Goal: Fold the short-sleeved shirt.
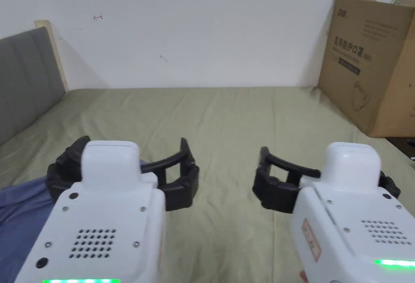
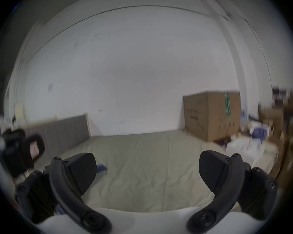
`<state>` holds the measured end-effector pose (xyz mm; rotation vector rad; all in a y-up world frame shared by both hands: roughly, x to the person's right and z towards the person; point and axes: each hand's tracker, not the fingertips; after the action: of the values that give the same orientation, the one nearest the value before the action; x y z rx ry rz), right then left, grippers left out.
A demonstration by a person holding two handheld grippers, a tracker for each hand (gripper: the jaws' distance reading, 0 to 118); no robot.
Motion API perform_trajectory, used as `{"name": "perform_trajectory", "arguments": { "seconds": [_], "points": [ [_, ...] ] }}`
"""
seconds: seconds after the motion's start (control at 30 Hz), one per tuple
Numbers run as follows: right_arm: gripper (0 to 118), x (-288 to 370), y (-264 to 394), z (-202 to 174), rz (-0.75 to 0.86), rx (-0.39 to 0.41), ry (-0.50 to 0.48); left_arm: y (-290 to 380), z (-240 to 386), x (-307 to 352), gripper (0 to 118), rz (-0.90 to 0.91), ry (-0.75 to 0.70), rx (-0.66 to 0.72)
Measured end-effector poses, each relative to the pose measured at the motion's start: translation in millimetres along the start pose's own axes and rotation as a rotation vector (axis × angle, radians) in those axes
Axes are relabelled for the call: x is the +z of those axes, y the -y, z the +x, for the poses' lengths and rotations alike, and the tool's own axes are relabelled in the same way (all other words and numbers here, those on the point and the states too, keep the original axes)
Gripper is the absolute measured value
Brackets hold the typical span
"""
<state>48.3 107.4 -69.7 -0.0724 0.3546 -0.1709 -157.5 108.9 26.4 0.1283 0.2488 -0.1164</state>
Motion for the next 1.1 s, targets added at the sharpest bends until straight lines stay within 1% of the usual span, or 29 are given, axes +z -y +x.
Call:
{"name": "perform_trajectory", "arguments": {
  "seconds": [0.03,0.07,0.17,0.3,0.4,0.5,0.6,0.63,0.67,0.7,0.73,0.77,0.8,0.83,0.9,0.93,0.97,1.03,1.1],
  "points": [
    [118,-1,2,4,0.005,-0.027,0.012,1,5,1,118,0.011,0.002,-0.028],
    [118,-2,4,8,0.012,-0.032,0.023,2,6,2,118,0.015,0.009,-0.038],
    [118,0,8,12,0.023,0.012,0.057,5,9,1,118,-0.008,0.030,0.007],
    [118,4,5,10,0.054,0.044,0.047,8,4,-1,118,-0.024,0.034,0.050],
    [118,5,3,7,0.070,0.092,0.048,8,1,0,118,-0.024,0.021,0.059],
    [118,5,3,4,0.075,0.138,0.044,7,-6,1,118,-0.027,0.009,0.102],
    [116,6,2,2,0.079,0.165,0.040,5,-11,0,117,-0.056,0.010,0.152],
    [115,6,2,2,0.060,0.146,0.048,5,-12,0,116,-0.069,0.036,0.136],
    [111,5,2,2,0.059,0.144,0.051,6,-12,1,113,-0.067,0.051,0.127],
    [101,6,3,1,0.067,0.142,0.062,7,-11,1,103,-0.064,0.052,0.112],
    [84,6,3,0,0.073,0.143,0.087,5,-9,2,84,-0.066,0.046,0.090],
    [56,5,2,-1,0.072,0.147,0.099,5,-8,2,50,-0.069,0.032,0.070],
    [41,5,2,0,0.073,0.151,0.105,5,-8,2,30,-0.063,0.028,0.057],
    [34,6,3,1,0.072,0.154,0.104,5,-9,3,20,-0.063,0.028,0.063],
    [26,6,3,2,0.068,0.168,0.107,6,-10,3,11,-0.072,0.050,0.111],
    [17,5,4,2,0.065,0.173,0.109,4,-10,2,3,-0.088,0.041,0.124],
    [6,4,5,3,0.061,0.172,0.119,4,-9,1,1,-0.090,0.035,0.128],
    [0,4,6,4,0.061,0.157,0.134,6,-6,-1,0,-0.109,0.031,0.115],
    [0,2,6,6,0.058,0.158,0.131,7,-5,-1,0,-0.116,0.033,0.102]
  ]
}}
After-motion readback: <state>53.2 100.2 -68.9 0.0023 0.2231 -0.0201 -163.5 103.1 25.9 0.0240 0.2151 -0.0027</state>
